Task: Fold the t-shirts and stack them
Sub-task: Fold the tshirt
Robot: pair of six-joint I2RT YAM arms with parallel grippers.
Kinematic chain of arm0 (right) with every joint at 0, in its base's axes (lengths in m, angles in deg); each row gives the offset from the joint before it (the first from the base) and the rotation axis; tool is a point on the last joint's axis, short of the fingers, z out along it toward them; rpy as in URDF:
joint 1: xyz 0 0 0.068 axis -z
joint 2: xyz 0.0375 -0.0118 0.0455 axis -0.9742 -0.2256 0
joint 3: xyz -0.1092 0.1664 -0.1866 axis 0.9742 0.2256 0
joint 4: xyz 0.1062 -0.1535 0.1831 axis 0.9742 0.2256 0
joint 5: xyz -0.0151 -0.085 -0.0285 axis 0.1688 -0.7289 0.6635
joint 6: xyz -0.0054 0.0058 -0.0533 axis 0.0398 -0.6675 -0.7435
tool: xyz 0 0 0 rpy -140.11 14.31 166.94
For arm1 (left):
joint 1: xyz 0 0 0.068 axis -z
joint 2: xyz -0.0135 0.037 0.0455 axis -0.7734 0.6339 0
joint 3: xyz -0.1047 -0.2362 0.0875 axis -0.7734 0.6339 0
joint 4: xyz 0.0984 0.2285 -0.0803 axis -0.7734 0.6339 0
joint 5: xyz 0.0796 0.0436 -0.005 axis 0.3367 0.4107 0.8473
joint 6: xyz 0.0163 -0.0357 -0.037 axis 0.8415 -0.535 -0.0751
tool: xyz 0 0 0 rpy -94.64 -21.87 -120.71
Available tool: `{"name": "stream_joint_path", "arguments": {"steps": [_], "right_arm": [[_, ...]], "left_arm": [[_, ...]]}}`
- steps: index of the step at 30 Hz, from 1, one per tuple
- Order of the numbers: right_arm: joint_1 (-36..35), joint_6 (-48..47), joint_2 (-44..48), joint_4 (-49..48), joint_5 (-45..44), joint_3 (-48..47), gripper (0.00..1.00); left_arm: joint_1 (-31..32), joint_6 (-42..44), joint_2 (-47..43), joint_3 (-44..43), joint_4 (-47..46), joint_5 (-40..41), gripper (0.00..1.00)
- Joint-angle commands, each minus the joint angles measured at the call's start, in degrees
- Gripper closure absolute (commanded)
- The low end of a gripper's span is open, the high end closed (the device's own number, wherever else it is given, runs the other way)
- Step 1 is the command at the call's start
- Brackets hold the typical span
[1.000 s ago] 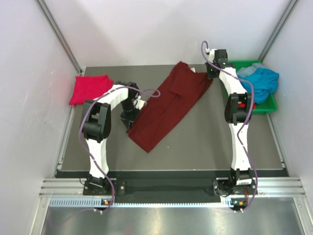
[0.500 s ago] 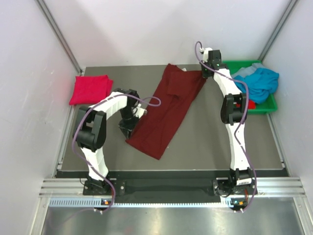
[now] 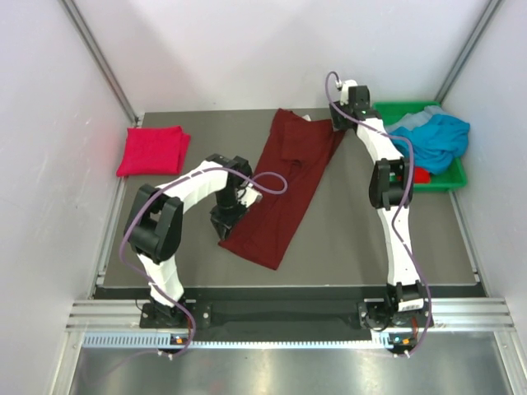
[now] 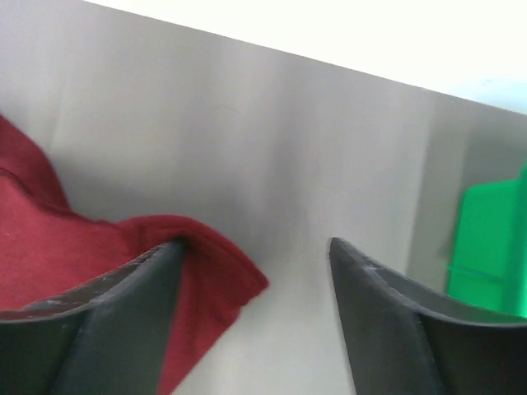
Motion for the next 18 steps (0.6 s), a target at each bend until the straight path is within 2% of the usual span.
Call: {"name": "stream_joint_path", "arguments": {"steps": [1,2,6,8,10,14,15,17,18], "right_arm": [[-0.8,-0.4,6.8,-1.8,-3.6,0.8,0.26],[-0.7,-0.7,9.9,-0.6,-3.9,2.2,0.19],[0.3,0.7,18.8,1.5,-2.9,10.9,0.15],[0.3,2.3,22.0,2.8,-2.2,13.1,0.14],[0.0,4.0,26.5,3.9,0.7,16.6,0.14],[-1.5,8.6,32.9,6.2,7.1,24.2,0.14],[-2.2,9.0,35.0,6.4,10.8,28.0,0.14],[-2.9,12.1,36.7,6.4,12.0,31.5,0.14],[-3.7,12.6,38.2,5.9,13.4,35.1,0.14]], "left_arm": [[-0.3,-0.3,-3.5,0.3,1.8,3.4,0.71],[-0.3,-0.6,-3.8,-0.1,1.8,4.4,0.64],[-0.7,-1.1,-6.3,-2.9,0.7,15.5,0.47],[-1.5,-0.1,-7.0,-6.2,0.0,18.4,0.46],[-1.6,0.2,-6.3,-11.0,-0.1,18.0,0.46],[-1.6,1.0,-3.0,-20.1,2.1,7.5,0.48],[-1.5,1.1,-2.3,-21.5,2.4,2.0,0.48],[-1.5,1.7,-0.2,-24.4,3.2,-3.0,0.5],[-1.4,2.2,1.1,-24.9,4.1,-9.1,0.51]]}}
